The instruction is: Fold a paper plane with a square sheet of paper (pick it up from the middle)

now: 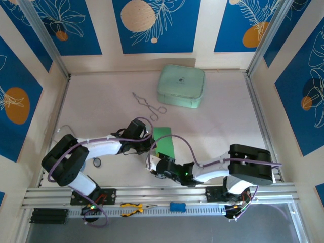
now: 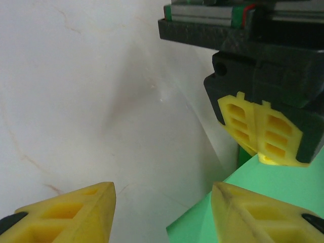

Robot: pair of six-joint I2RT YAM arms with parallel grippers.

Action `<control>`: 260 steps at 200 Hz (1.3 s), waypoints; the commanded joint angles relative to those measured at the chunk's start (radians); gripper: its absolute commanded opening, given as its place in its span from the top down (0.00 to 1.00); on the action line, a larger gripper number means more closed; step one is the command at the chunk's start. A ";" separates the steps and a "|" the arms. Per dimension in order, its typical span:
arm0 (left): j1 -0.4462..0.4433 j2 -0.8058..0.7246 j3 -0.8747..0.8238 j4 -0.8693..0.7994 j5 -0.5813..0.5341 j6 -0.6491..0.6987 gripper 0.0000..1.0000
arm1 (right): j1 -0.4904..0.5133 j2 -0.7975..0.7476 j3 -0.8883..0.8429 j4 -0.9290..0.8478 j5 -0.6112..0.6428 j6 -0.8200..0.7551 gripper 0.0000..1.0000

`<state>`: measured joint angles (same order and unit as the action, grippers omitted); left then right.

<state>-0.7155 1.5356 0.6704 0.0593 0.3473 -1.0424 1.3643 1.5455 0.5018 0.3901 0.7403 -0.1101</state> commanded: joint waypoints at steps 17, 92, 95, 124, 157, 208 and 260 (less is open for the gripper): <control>0.006 -0.015 0.017 -0.010 0.013 -0.008 0.99 | 0.015 0.057 0.013 0.102 0.148 -0.039 0.47; 0.005 -0.012 0.021 -0.013 0.009 -0.005 1.00 | 0.006 0.049 -0.001 0.083 0.192 0.007 0.54; 0.005 -0.011 0.022 -0.013 0.010 -0.004 1.00 | 0.007 0.047 -0.002 0.082 0.189 0.008 0.55; 0.005 -0.011 0.023 -0.015 0.008 -0.005 0.99 | -0.001 0.031 -0.010 0.054 0.157 0.037 0.62; 0.005 -0.010 0.022 -0.015 0.008 -0.004 0.99 | -0.007 0.006 -0.030 0.038 0.140 0.064 0.66; 0.007 -0.005 0.023 -0.016 0.006 -0.004 1.00 | -0.020 -0.013 -0.036 0.034 0.117 0.087 0.74; 0.006 -0.004 0.020 -0.015 0.006 -0.004 0.99 | -0.022 -0.025 -0.045 0.050 0.103 0.094 0.79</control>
<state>-0.7155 1.5360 0.6704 0.0593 0.3473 -1.0424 1.3476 1.5429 0.4725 0.4118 0.8524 -0.0402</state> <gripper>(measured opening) 0.064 0.226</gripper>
